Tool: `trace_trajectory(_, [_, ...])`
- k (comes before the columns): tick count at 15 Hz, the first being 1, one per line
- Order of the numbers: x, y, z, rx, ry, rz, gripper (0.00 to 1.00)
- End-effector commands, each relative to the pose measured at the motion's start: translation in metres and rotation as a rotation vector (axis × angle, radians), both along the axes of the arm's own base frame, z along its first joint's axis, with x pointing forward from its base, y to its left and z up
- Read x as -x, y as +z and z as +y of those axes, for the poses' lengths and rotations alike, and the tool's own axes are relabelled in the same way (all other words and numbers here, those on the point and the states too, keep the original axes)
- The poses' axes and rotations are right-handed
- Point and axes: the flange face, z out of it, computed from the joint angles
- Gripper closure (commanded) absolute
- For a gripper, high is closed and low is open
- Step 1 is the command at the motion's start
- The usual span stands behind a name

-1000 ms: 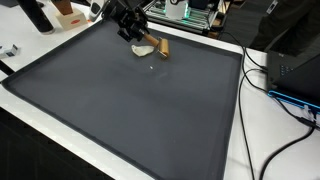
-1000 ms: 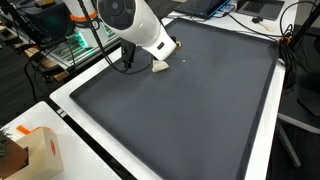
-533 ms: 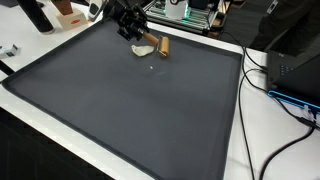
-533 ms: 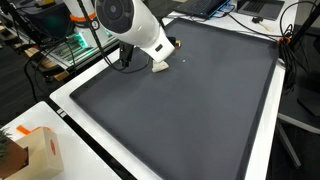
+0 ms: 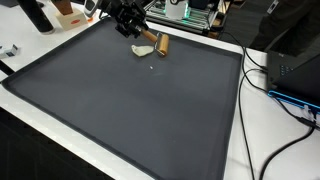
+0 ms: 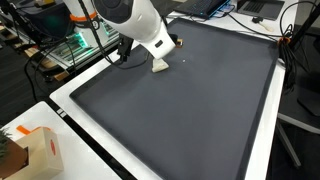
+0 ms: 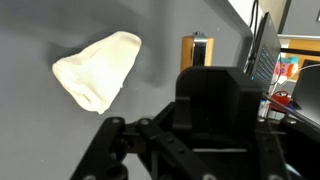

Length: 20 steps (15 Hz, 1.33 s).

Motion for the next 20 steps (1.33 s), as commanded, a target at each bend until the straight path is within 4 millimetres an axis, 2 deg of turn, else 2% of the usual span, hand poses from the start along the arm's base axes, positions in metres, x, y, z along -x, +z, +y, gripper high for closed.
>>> trace_trajectory(1, [0.005,0.028,0.001,0.027,0.000,0.013,0.79])
trace_trajectory(7, [0.008,0.067,0.003,0.127,0.074,-0.035,0.79])
trace_trajectory(10, [0.010,0.087,0.009,0.228,0.151,-0.066,0.79])
trace_trajectory(20, [0.022,0.150,0.036,0.350,0.479,-0.253,0.79])
